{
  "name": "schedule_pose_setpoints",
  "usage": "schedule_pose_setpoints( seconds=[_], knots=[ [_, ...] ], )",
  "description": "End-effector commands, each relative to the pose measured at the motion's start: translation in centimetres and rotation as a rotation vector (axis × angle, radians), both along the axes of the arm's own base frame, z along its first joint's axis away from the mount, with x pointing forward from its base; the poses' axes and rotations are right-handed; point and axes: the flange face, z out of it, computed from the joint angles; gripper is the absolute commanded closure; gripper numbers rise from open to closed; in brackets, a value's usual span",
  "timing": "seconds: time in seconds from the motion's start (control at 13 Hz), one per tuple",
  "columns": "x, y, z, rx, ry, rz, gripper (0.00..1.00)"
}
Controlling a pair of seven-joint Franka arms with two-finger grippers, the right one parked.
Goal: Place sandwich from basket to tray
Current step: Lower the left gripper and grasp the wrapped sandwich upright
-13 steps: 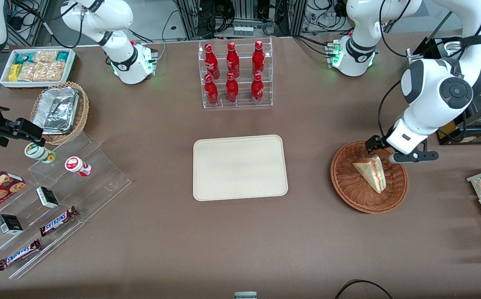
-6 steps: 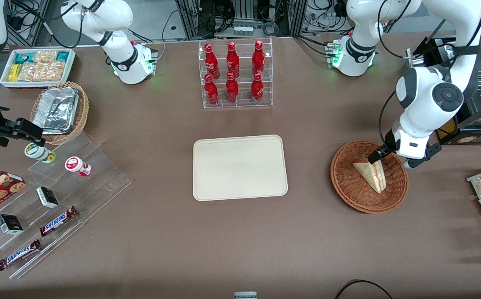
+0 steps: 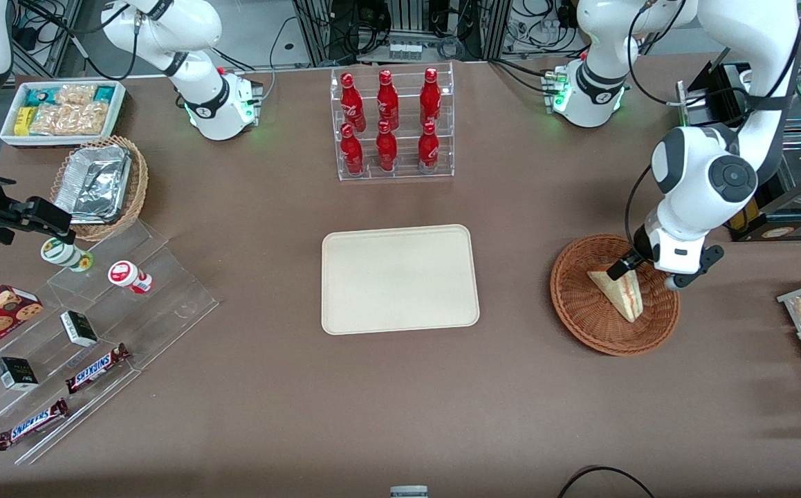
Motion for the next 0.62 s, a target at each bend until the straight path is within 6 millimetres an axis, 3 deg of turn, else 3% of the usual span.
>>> schedule_pose_setpoints(
  seconds=[0.0, 0.23, 0.54],
  knots=[
    [1.2, -0.2, -0.5, -0.005, -0.008, 0.004, 0.00],
    [2.3, -0.2, -1.3, -0.009, 0.000, 0.005, 0.00],
    [2.3, 0.0, -3.1, 0.007, 0.027, -0.008, 0.00]
  ],
)
